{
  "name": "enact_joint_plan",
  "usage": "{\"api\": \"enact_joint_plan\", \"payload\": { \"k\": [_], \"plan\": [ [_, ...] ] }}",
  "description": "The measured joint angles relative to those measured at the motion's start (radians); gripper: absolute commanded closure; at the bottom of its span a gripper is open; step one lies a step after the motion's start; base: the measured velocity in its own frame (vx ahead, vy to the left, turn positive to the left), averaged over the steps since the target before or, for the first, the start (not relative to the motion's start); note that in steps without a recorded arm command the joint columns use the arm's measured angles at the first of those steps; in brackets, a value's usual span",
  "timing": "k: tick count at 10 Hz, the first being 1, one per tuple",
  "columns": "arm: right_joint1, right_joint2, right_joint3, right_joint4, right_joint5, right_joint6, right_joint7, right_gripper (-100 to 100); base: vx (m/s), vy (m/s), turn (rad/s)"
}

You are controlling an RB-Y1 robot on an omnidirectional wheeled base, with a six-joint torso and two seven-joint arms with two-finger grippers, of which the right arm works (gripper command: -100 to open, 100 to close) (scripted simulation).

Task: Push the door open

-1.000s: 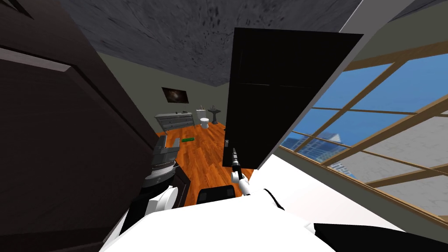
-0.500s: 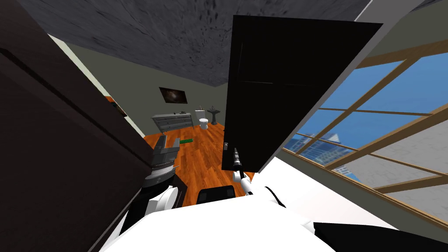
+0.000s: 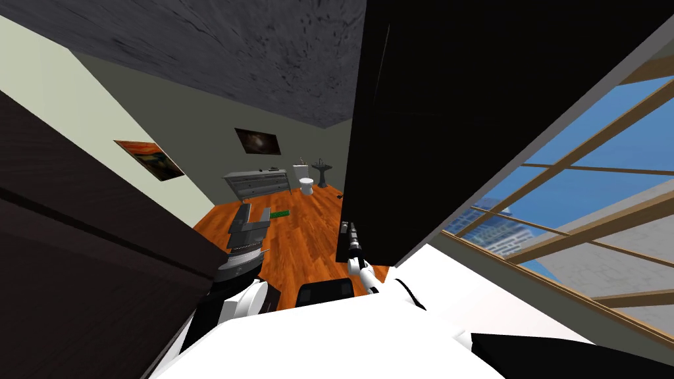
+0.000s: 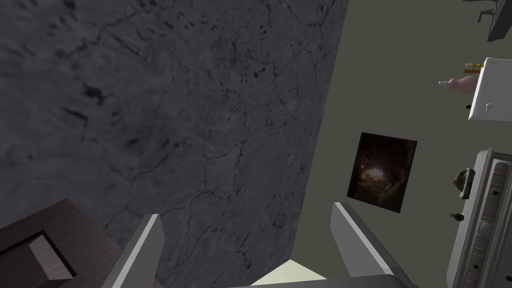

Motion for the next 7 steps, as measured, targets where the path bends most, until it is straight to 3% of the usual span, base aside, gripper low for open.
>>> {"api": "enact_joint_plan", "payload": {
  "k": [1,2,3,4,7],
  "plan": [
    [0.008,0.015,0.001,-0.01,-0.001,0.0,0.0,-100,0.119,0.081,-0.013],
    [-0.004,0.028,0.001,0.018,-0.002,-0.011,-0.003,-100,0.054,0.073,0.031],
    [0.013,0.038,0.004,-0.019,-0.001,0.002,0.001,-100,0.015,0.028,0.0],
    [0.016,0.039,0.004,-0.026,-0.001,0.008,0.003,100,0.0,0.0,0.0],
    [0.014,0.039,0.005,-0.018,0.0,0.004,0.001,100,-0.003,-0.006,0.006]
  ]
}}
